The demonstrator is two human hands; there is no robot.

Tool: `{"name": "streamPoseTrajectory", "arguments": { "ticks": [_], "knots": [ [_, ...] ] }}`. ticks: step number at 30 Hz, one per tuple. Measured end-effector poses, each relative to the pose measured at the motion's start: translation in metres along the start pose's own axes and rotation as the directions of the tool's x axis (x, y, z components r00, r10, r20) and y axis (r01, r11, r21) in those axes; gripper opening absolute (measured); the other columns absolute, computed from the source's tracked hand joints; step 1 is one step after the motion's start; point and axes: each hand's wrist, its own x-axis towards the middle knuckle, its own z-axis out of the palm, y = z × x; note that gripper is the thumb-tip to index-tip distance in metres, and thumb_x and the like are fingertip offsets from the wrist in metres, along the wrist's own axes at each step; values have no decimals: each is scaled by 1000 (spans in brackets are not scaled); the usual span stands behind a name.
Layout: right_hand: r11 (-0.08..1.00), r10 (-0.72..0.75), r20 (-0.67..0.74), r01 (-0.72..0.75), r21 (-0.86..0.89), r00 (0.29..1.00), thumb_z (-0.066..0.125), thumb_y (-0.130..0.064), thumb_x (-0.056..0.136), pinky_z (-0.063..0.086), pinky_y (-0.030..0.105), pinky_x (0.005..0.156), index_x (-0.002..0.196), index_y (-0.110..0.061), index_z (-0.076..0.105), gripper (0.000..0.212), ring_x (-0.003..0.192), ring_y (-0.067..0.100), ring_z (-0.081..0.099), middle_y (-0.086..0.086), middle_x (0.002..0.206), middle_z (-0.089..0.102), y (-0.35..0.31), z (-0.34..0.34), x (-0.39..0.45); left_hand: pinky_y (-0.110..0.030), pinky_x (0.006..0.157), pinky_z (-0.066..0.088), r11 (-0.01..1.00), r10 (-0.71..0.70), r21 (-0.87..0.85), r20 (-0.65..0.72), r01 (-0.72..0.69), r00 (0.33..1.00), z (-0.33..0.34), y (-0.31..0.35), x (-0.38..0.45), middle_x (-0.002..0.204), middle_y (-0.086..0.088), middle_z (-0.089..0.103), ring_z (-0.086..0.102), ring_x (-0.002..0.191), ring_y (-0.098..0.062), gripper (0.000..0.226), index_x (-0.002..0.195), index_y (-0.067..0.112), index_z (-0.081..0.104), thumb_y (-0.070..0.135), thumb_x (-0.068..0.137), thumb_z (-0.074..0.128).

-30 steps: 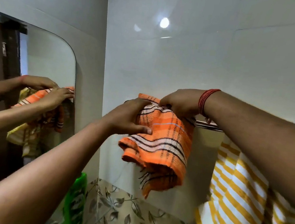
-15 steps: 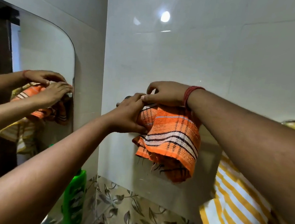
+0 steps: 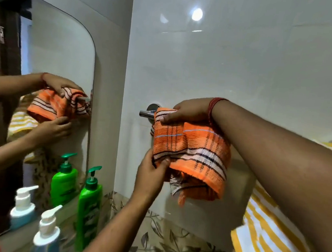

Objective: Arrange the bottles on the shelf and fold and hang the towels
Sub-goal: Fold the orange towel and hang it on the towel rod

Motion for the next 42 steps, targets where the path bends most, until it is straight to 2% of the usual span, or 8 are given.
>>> {"name": "streamPoseTrajectory", "arguments": {
  "ticks": [3,9,14,16,20,26,33,42],
  "knots": [
    [931,-136,-280,26,-364,950,52,-77,82,41,33,79,122,-27,53,64,95,20,57,-1,112,62,-4,13,-23,-45,74,61,1000,-7,5,-68,7,998,-8,-5,9,91,0,74,72,85,-26,22,101,28,66,12,99,52],
    [753,-309,-448,-72,-654,839,60,-83,68,47,36,70,144,-34,25,97,97,30,64,4,117,63,34,42,-59,-57,83,58,999,-15,34,-127,20,992,-16,-14,13,84,-2,72,68,86,-31,29,87,30,68,19,102,45],
    [737,-264,-455,-127,-664,850,67,-79,66,49,35,70,147,-34,18,104,96,30,65,4,118,62,46,40,-74,-25,83,51,996,16,94,-181,1,983,-19,-10,9,110,2,69,64,110,-22,22,111,23,61,9,100,48],
    [729,-255,-450,-136,-671,856,67,-78,68,48,35,70,148,-32,16,105,102,30,64,5,126,57,46,41,-77,-13,92,39,963,211,220,-253,-156,944,-18,5,2,133,-1,57,52,127,-15,33,128,21,51,8,98,51],
    [712,-310,-525,-172,-680,793,67,-73,70,47,45,95,152,-25,16,108,126,30,50,7,143,45,42,54,-79,-35,118,28,601,729,441,41,-667,683,-4,57,13,151,-4,41,35,142,-17,47,140,13,45,29,97,53],
    [706,-302,-611,-259,-659,732,59,-75,75,23,59,116,156,-23,11,107,136,31,41,8,150,40,52,79,-94,-59,122,12,127,543,727,518,-675,661,-14,48,73,165,-9,21,14,153,-30,100,158,19,20,79,82,45],
    [718,-92,-581,-350,-602,809,55,-76,78,46,43,91,137,-23,34,82,111,29,62,5,125,62,69,52,-124,-62,119,17,151,484,782,475,-605,735,-49,41,93,157,-12,32,26,146,-34,105,157,17,22,83,76,37],
    [773,-118,-657,-347,-532,745,49,-74,83,31,52,113,145,-22,33,82,137,28,39,4,143,48,63,57,-146,-62,121,8,183,659,634,488,-752,572,-26,59,54,168,-10,12,9,155,-27,87,158,14,23,70,93,36]
  ]
}}
